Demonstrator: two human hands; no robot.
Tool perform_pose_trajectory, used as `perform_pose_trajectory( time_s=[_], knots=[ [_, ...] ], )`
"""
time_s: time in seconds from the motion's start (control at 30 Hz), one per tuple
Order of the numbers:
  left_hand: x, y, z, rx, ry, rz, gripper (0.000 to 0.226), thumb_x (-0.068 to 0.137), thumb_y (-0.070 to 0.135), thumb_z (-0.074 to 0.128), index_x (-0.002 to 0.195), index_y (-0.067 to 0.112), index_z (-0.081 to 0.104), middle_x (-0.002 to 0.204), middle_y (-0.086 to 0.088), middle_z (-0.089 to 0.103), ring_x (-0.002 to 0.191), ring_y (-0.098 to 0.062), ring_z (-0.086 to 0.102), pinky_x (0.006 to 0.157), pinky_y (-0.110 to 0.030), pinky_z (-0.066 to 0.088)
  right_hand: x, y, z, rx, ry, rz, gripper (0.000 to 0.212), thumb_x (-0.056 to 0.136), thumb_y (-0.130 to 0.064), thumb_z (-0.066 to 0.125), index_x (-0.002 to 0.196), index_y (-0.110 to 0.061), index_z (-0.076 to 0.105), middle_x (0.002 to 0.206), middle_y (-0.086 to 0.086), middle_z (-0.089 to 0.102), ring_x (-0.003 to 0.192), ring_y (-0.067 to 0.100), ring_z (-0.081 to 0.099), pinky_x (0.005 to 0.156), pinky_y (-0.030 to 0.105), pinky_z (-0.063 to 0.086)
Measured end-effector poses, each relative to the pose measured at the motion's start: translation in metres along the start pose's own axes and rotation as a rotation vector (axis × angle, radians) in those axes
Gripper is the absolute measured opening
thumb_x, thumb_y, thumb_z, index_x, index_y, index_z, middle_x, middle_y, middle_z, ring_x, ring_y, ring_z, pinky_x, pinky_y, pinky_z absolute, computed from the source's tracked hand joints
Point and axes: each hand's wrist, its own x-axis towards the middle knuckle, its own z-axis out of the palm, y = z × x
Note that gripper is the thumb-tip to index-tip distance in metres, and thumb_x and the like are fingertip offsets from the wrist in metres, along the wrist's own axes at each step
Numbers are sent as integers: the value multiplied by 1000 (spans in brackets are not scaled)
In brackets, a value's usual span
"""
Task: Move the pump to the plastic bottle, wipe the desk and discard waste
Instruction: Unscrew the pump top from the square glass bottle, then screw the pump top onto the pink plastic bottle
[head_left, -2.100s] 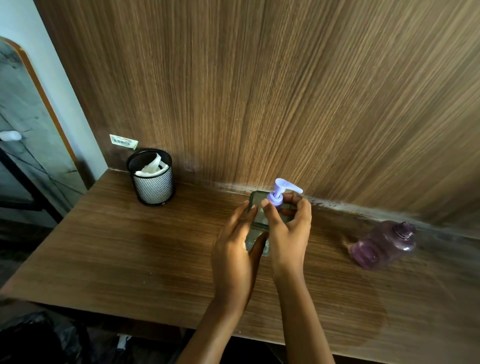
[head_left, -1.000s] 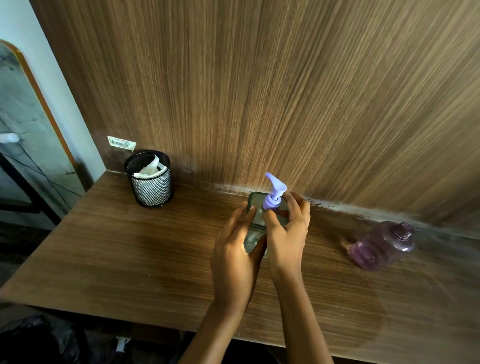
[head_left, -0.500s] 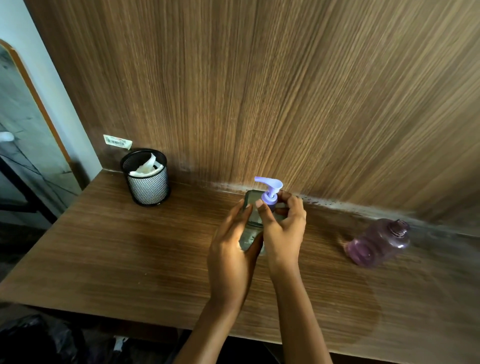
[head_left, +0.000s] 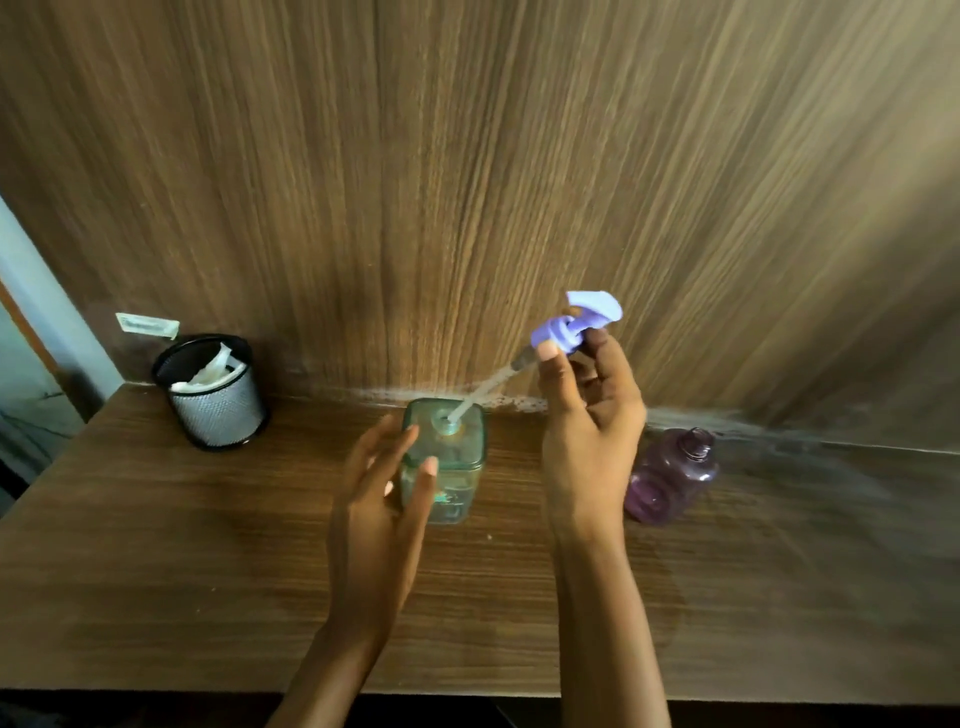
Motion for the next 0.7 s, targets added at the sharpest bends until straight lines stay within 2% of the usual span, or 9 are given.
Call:
perform_pose_trajectory(
  time_s=[0.07, 0.13, 0.2, 0.27, 0.33, 0.4, 0.5, 0.57, 0.7],
  knots=[
    [0, 7, 4, 62, 23, 9, 52, 85, 49, 43, 125, 17, 54, 142, -2, 40, 119, 9, 41, 92, -19, 46, 6, -8, -16, 30, 81, -16, 27, 86, -18, 58, 110, -8, 61, 95, 10, 57, 82, 9, 51, 78, 25, 43],
    [-3, 18, 9, 108, 63, 15, 52, 86, 46, 41, 131, 19, 47, 144, -3, 35, 129, -11, 38, 101, -43, 43, 10, -14, -30, 44, 159, -26, 26, 84, -20, 59, 108, -11, 62, 93, 11, 55, 82, 13, 50, 80, 32, 43],
    [-6, 33, 14, 194, 120, 149, 45, 88, 36, 43, 129, 20, 47, 141, -7, 41, 130, -23, 39, 105, -51, 35, 14, -16, -46, 43, 252, -47, 19, 83, -21, 59, 102, -22, 62, 91, 11, 54, 81, 15, 50, 81, 37, 44],
    [-14, 47, 23, 209, 112, 357, 38, 88, 20, 45, 125, 18, 49, 133, -9, 50, 126, -25, 44, 109, -43, 31, 19, -17, -66, 6, 362, -79, 16, 83, -22, 59, 98, -29, 61, 91, 12, 57, 81, 16, 53, 79, 39, 45],
    [-24, 56, 35, 86, -8, 435, 40, 86, 7, 47, 125, 16, 50, 129, -5, 54, 124, -17, 48, 107, -27, 33, 22, -15, -87, -65, 463, -115, 15, 83, -26, 59, 97, -32, 61, 91, 13, 58, 80, 16, 55, 79, 40, 47],
    [-36, 56, 45, -3, -140, 367, 46, 87, 9, 46, 130, 25, 47, 124, 2, 58, 118, -6, 53, 100, -16, 39, 25, -12, -103, -126, 546, -148, 14, 82, -31, 58, 96, -34, 60, 95, 20, 59, 80, 15, 55, 79, 39, 48],
    [-47, 52, 54, -36, -278, 212, 47, 86, 22, 42, 128, 42, 43, 113, 19, 61, 103, 4, 59, 85, -11, 47, 26, -11, -118, -197, 635, -197, 17, 84, -28, 56, 98, -38, 55, 104, 28, 59, 83, 17, 57, 81, 39, 50],
    [-48, 49, 57, -40, -324, 144, 43, 84, 29, 40, 123, 46, 44, 108, 25, 63, 98, 5, 60, 80, -12, 49, 27, -9, -123, -232, 659, -217, 21, 86, -23, 55, 100, -38, 53, 105, 27, 59, 84, 17, 57, 80, 38, 51],
    [-47, 47, 58, -34, -332, 98, 39, 83, 31, 42, 114, 52, 49, 115, 28, 58, 93, 5, 62, 77, -15, 51, 27, -3, -129, -241, 668, -202, 19, 86, -22, 55, 100, -35, 53, 104, 29, 57, 83, 16, 55, 78, 35, 51]
  ],
)
